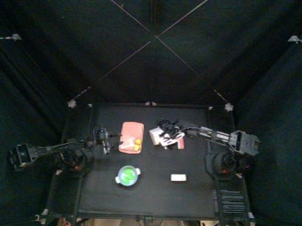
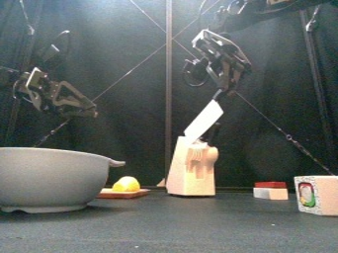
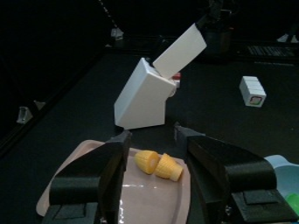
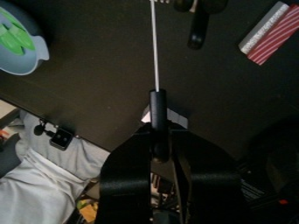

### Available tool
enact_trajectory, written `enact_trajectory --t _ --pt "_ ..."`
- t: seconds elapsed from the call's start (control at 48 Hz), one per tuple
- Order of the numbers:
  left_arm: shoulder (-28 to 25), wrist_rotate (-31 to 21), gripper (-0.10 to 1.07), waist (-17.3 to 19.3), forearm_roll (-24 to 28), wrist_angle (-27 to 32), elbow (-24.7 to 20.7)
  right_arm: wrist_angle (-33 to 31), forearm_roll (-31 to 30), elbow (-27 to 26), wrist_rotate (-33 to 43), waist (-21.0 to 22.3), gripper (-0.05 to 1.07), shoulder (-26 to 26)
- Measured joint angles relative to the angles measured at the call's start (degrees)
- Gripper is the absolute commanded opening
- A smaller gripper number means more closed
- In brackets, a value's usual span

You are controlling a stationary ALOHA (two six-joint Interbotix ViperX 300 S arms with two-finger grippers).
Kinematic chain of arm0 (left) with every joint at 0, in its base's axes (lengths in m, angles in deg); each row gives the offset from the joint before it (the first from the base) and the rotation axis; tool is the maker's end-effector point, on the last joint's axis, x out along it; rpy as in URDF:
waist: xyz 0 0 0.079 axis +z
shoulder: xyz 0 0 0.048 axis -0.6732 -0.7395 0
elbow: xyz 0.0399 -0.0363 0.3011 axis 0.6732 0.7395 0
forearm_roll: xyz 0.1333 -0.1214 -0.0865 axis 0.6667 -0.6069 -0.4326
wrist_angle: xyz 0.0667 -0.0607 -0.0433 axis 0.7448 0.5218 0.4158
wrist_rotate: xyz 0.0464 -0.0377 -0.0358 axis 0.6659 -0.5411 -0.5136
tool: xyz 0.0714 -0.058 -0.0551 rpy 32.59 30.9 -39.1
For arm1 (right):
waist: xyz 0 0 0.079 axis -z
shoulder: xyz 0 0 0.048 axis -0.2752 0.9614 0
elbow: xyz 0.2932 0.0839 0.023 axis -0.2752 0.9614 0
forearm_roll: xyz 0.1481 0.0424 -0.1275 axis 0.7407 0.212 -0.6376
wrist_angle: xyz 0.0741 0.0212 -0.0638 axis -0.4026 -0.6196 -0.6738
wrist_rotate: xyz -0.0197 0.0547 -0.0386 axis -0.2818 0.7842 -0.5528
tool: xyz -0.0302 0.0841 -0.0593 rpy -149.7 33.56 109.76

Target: Put cleaver back in holde

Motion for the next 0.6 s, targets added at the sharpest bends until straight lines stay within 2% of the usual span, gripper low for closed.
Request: enact_trajectory --t 0.354,0.604 --pt "-0.1 0.0 0.83 0.0 0.2 0.0 0.0 -6.6 0.4 -4.4 0.4 0.1 0.43 4.2" --pt "-0.1 0.0 0.83 0.0 0.3 0.0 0.1 -12.0 0.3 -11.2 -0.4 0.3 0.45 9.5"
